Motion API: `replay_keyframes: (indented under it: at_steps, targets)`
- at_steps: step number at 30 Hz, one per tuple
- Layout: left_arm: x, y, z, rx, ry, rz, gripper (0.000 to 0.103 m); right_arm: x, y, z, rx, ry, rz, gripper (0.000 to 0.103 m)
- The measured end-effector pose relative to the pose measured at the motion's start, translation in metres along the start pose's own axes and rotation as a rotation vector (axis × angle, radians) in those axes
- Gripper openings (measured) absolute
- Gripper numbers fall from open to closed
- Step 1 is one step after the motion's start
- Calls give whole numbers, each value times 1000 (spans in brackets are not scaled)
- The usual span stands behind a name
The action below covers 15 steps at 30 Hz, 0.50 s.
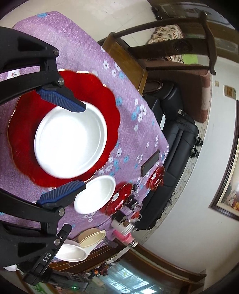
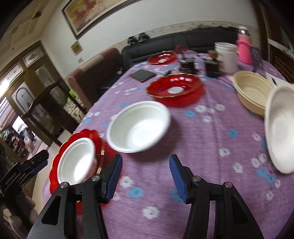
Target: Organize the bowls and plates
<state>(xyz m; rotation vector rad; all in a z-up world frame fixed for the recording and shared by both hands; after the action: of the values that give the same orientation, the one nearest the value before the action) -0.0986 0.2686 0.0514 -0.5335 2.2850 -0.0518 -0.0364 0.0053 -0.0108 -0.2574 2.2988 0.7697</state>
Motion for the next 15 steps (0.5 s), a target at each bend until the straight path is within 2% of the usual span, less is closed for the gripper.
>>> replay_keyframes:
  at_steps: [8,11,13,15]
  targets:
    - [10,-28,-7,5,4,85,77,14,-41,-27,21,-21,59,58]
    - [16,-42,-7,16,11,120,77,19,-62,-52,43,-59,93,57]
    - [21,-50,-8,28,16,143,77,17,-78,-82,75,-140,109,57]
    - [25,-58,-8,35,19,165,77,12,-95,-117,144,-231,110,57]
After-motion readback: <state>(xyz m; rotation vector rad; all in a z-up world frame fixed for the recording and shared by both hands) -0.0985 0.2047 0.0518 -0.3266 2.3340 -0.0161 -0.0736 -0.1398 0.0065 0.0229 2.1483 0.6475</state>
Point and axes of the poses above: each gripper's, at about its wrist camera, not at the fingertips, and z roughly the way its jaws point, y to its left, x to its underside, the point moved 6 cm from there along z, roughly the way its jaws point, and after that the axes turned 12 degrees about -x, right-handed, at the moved point
